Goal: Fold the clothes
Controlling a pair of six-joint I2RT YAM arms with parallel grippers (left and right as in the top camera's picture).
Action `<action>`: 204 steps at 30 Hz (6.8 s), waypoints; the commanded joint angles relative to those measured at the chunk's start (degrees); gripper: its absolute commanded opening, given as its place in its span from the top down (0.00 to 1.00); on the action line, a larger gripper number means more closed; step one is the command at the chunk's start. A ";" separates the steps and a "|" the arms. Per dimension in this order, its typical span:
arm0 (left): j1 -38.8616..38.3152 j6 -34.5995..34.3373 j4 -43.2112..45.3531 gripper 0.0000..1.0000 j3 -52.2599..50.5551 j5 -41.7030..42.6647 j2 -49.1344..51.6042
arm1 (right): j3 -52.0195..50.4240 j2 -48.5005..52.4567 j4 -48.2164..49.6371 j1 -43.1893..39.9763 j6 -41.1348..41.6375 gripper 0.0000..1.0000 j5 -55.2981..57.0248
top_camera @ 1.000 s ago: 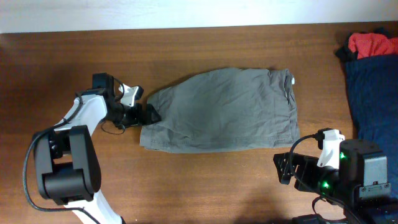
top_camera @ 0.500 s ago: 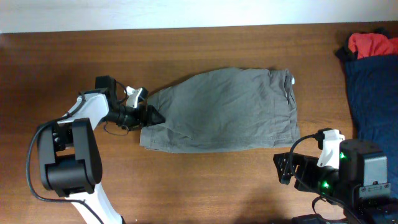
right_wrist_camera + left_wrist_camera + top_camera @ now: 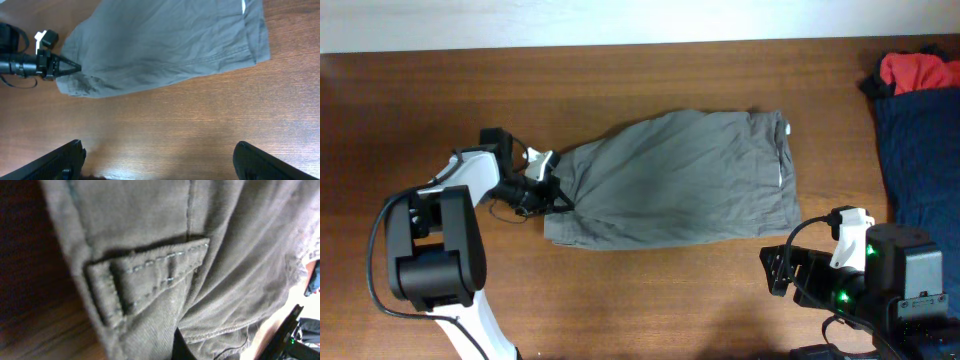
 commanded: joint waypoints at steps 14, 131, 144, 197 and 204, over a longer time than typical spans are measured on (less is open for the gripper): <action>14.05 -10.19 -16.90 1.00 14.23 -27.93 -10.14 | -0.20 0.04 -0.02 0.35 0.46 0.01 0.92; -19.78 -23.21 -19.78 0.48 39.76 -30.82 8.55 | -0.20 0.04 -0.02 0.35 0.46 0.01 0.92; -19.80 -18.29 -17.73 0.48 39.76 -35.17 8.87 | -0.20 0.04 -0.02 0.35 0.46 0.01 0.92; -23.82 -11.43 -17.18 0.61 48.28 -40.89 13.68 | -0.20 0.04 -0.02 0.35 0.46 0.01 0.92; -23.91 -11.47 -14.53 0.63 48.28 -36.33 13.70 | -0.20 0.04 -0.02 0.35 0.46 0.01 0.92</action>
